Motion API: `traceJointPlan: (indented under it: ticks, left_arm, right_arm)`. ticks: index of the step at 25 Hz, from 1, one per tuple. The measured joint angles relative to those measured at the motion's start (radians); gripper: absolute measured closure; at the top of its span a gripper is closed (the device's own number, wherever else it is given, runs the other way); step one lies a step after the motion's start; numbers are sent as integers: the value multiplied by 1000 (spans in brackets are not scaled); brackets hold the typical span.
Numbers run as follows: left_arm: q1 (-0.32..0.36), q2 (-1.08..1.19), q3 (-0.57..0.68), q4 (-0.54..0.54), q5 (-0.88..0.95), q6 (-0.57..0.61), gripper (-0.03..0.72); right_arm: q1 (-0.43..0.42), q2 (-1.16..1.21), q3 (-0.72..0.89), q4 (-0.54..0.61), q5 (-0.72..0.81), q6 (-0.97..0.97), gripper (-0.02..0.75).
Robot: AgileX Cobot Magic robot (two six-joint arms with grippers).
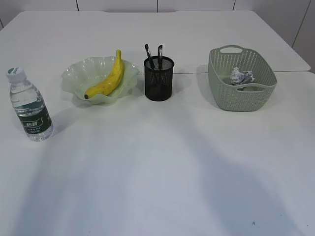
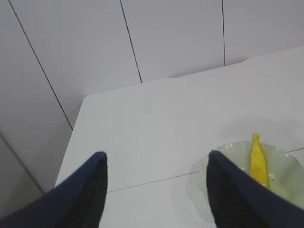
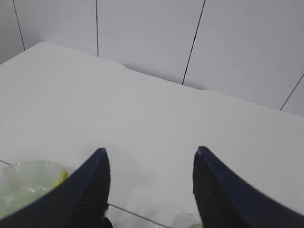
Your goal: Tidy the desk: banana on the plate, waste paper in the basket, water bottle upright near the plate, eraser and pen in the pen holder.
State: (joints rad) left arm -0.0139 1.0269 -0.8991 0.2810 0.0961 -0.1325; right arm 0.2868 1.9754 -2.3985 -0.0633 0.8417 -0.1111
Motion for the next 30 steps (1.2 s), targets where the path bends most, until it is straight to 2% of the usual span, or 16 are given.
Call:
traceJointPlan:
  ticks: [11,15,30]
  left_arm:
    - [0,-28,0,2,-9,0,223]
    - [0,-74,0,36,-11,0,223]
    - [0,-196,0,50,36,0,223]
  right_arm:
    - [0,-14,0,-2,59,-7,330]
    - [0,-34,0,-13,69,-20,331]
    - [0,-187,-2,-29,123,-22,339]
